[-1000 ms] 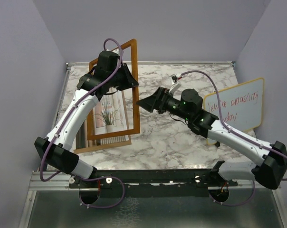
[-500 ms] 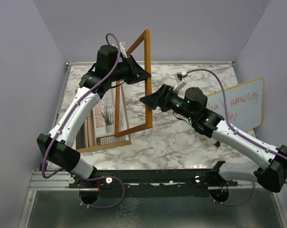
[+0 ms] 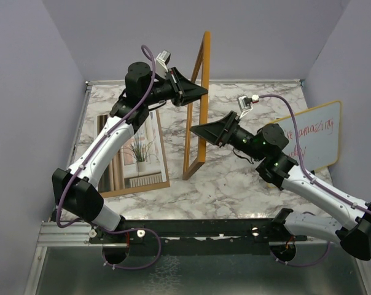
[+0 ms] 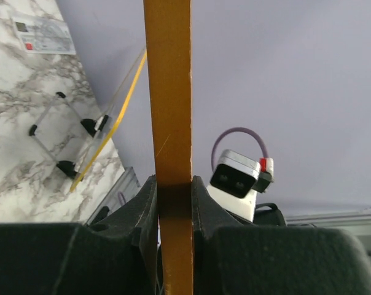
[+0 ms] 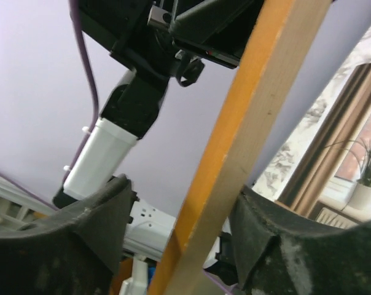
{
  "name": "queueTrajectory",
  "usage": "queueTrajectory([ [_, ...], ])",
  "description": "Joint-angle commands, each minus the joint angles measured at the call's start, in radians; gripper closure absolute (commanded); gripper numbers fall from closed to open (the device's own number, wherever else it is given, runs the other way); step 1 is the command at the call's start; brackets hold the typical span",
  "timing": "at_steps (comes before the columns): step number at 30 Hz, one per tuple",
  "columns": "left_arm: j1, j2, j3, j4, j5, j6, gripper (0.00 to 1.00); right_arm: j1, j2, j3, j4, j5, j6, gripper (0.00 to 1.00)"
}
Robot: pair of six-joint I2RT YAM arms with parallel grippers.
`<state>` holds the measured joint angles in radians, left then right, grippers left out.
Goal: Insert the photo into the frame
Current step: Turn over the photo frame at the center of the board.
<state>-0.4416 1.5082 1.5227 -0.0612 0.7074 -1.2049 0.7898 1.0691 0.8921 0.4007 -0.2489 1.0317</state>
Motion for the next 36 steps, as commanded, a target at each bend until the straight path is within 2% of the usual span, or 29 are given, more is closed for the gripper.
queueTrajectory([
  [1, -0.011, -0.043, -0.056, 0.278, 0.077, -0.130, 1.00, -0.008, -0.002, 0.000, 0.148, -0.034, 0.101, 0.44],
  [7, -0.011, -0.048, -0.075, 0.324, 0.083, -0.153, 1.00, -0.007, -0.007, 0.032, 0.047, 0.004, 0.094, 0.72],
  [10, -0.011, -0.049, -0.078, 0.325, 0.083, -0.151, 0.99, -0.007, -0.008, 0.045, 0.006, 0.025, 0.078, 0.79],
  [11, -0.011, -0.049, -0.080, 0.326, 0.083, -0.151, 0.95, -0.007, -0.006, 0.049, -0.008, 0.031, 0.076, 0.81],
  [14, -0.011, -0.049, -0.097, 0.334, 0.083, -0.152, 0.74, -0.008, -0.001, 0.064, -0.039, 0.045, 0.052, 0.84],
  [16, -0.011, -0.047, -0.108, 0.338, 0.082, -0.146, 0.50, -0.008, -0.003, 0.081, -0.085, 0.067, 0.032, 0.85],
  [19, -0.008, -0.041, -0.120, 0.313, 0.075, -0.107, 0.25, -0.008, -0.017, 0.107, -0.176, 0.115, -0.004, 0.85],
  [23, 0.019, -0.038, -0.127, 0.200, 0.052, 0.015, 0.09, -0.007, -0.019, 0.171, -0.374, 0.200, -0.060, 0.86],
  [27, 0.084, -0.073, -0.164, 0.025, -0.020, 0.167, 0.01, -0.008, 0.042, 0.261, -0.613, 0.245, -0.140, 0.86],
  [31, 0.160, -0.122, -0.210, -0.158, -0.119, 0.322, 0.01, -0.008, 0.122, 0.320, -0.776, 0.309, -0.215, 0.85],
  [36, 0.238, -0.185, -0.263, -0.334, -0.247, 0.474, 0.01, -0.007, 0.236, 0.384, -0.878, 0.318, -0.286, 0.85],
])
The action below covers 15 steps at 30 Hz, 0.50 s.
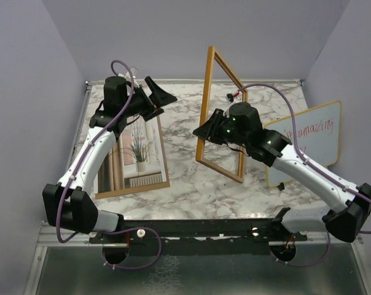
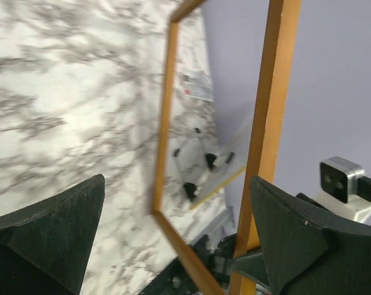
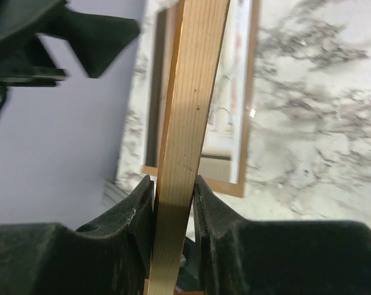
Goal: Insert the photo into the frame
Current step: Turn over the photo frame at the center of the board.
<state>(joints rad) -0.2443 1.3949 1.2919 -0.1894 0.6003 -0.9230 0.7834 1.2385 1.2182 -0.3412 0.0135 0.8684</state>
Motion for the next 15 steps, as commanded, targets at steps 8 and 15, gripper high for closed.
queueTrajectory([
  [8, 0.054, -0.134, -0.065, -0.324, -0.297, 0.335, 0.01, -0.001, 0.285, 0.080, -0.168, 0.016, -0.100, 0.87],
  [15, 0.054, -0.159, -0.134, -0.341, -0.341, 0.398, 0.01, 0.010, 0.492, 0.126, -0.122, -0.006, -0.041, 0.87],
])
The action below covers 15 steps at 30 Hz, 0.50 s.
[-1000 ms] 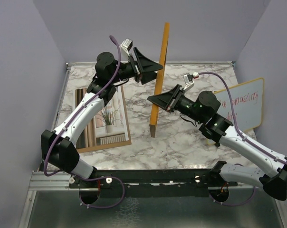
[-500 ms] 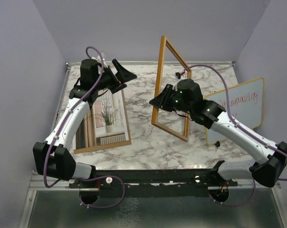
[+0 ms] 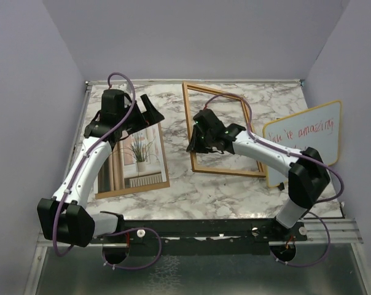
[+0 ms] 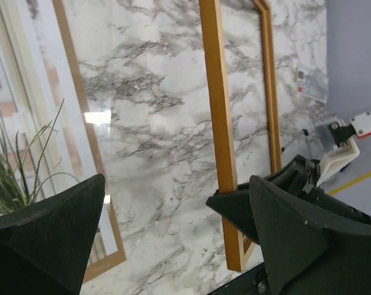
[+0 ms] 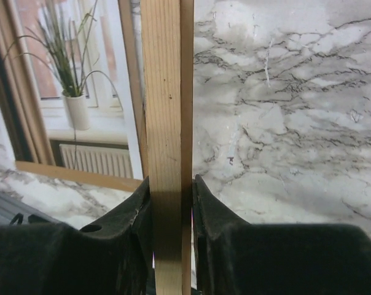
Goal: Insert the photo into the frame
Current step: Turn over the photo frame at the center of the board.
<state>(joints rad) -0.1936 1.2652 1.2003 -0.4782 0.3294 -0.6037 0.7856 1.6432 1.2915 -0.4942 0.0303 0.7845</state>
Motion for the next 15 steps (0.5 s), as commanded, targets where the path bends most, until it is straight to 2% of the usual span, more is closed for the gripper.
queueTrajectory([
  [1, 0.003, -0.033, -0.050, -0.056, -0.084, 0.088, 0.01, 0.012, 0.125, 0.058, 0.044, -0.037, 0.053, 0.87],
  [15, 0.003, -0.044, -0.179, -0.023, -0.288, 0.145, 0.01, 0.073, 0.371, 0.108, 0.134, -0.089, 0.268, 0.84],
])
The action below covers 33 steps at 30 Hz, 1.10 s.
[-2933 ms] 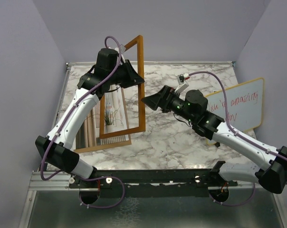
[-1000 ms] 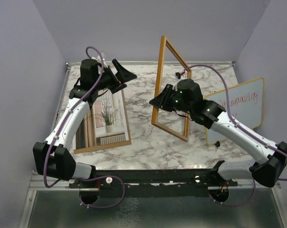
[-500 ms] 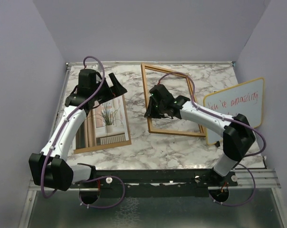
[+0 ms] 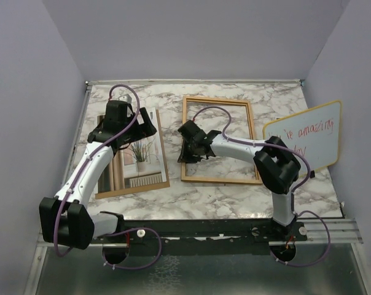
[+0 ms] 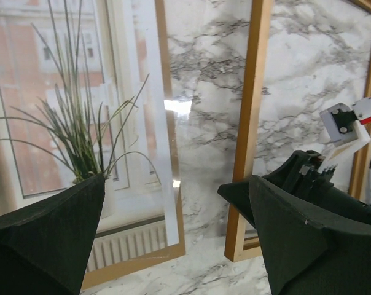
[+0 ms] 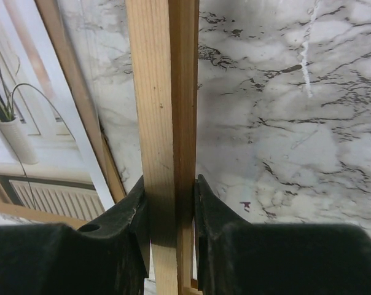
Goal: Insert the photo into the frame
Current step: Turn over the photo frame at the center of the board.
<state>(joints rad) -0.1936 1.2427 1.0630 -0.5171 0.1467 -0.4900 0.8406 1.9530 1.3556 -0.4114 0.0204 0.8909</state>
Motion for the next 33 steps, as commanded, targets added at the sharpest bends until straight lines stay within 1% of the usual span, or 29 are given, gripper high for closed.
queueTrajectory([
  [1, 0.003, -0.023, -0.053, 0.025, -0.117, 0.028, 0.01, 0.024, 0.080, 0.058, 0.045, -0.080, 0.166, 0.84],
  [8, 0.003, -0.036, -0.088, 0.062, -0.139, 0.011, 0.01, 0.074, 0.132, 0.100, 0.042, -0.092, 0.190, 0.81],
  [11, 0.005, -0.049, -0.119, 0.092, -0.186, 0.001, 0.01, 0.086, 0.134, 0.106, 0.047, -0.101, 0.194, 0.79],
  [14, 0.014, -0.045, -0.131, 0.104, -0.167, -0.007, 0.01, 0.096, 0.138, 0.114, 0.030, -0.114, 0.194, 0.76],
  [15, 0.015, -0.045, -0.132, 0.104, -0.165, -0.006, 0.01, 0.099, 0.136, 0.110, 0.022, -0.113, 0.191, 0.74],
  [17, 0.020, -0.049, -0.135, 0.104, -0.164, -0.002, 0.01, 0.103, 0.115, 0.096, 0.007, -0.092, 0.176, 0.66],
  [23, 0.025, -0.055, -0.149, 0.106, -0.161, 0.001, 0.01, 0.103, 0.017, 0.099, -0.116, 0.052, 0.108, 0.44],
  [25, 0.025, -0.054, -0.151, 0.106, -0.156, 0.004, 0.01, 0.099, -0.022, 0.108, -0.157, 0.089, 0.079, 0.39],
  [28, 0.025, -0.045, -0.156, 0.106, -0.148, 0.013, 0.01, 0.080, -0.077, 0.114, -0.204, 0.133, 0.045, 0.39],
  [30, 0.025, -0.038, -0.159, 0.106, -0.121, 0.009, 0.01, 0.071, -0.118, 0.099, -0.175, 0.131, 0.012, 0.39],
  [33, 0.025, -0.029, -0.162, 0.106, -0.121, 0.007, 0.01, 0.053, -0.146, 0.085, -0.099, 0.072, -0.024, 0.42],
])
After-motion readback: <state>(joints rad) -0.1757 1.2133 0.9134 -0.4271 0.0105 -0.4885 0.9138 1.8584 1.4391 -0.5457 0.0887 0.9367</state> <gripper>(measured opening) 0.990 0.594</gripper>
